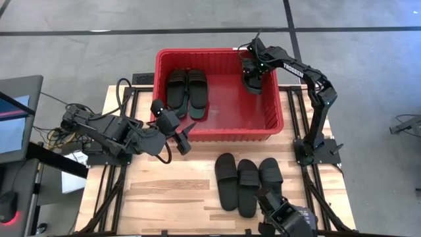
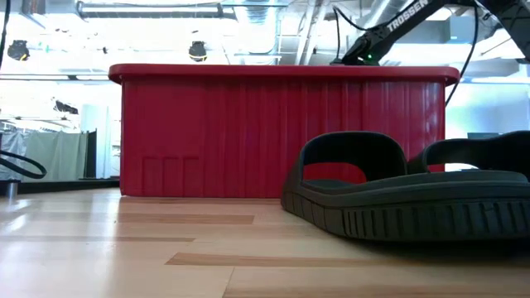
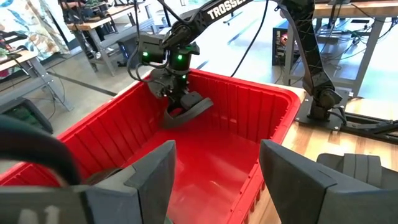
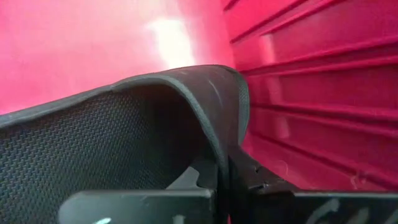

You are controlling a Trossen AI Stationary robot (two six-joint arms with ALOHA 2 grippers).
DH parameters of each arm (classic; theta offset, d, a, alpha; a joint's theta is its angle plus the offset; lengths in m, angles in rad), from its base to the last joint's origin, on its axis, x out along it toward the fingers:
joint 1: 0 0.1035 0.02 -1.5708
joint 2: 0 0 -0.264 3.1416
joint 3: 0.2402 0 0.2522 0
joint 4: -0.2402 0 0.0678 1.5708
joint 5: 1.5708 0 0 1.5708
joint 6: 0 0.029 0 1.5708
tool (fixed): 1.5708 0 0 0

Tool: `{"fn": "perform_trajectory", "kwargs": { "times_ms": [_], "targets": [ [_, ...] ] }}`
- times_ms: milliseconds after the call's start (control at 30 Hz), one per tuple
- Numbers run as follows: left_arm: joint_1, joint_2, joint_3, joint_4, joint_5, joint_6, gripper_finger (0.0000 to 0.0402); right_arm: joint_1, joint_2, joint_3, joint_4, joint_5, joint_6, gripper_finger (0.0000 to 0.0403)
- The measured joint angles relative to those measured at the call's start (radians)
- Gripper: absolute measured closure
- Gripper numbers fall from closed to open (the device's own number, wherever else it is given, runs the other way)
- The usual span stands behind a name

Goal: Pick and place slides into bin
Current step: Put the black slide into the red bin

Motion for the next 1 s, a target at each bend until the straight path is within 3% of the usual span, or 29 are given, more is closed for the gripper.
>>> {"fn": "perform_trajectory", "kwargs": {
  "times_ms": [600,1000],
  "targets": [
    [0.005,0.0,0.0,-0.001,0.005,-0.03,0.0181,-0.001,-0.001,-0.114,0.115,0.027,-0.079,0.0403],
    [0.005,0.0,0.0,-0.008,0.006,-0.053,0.0181,0.0,-0.001,-0.119,0.164,0.031,-0.083,0.0402]
  ]
}}
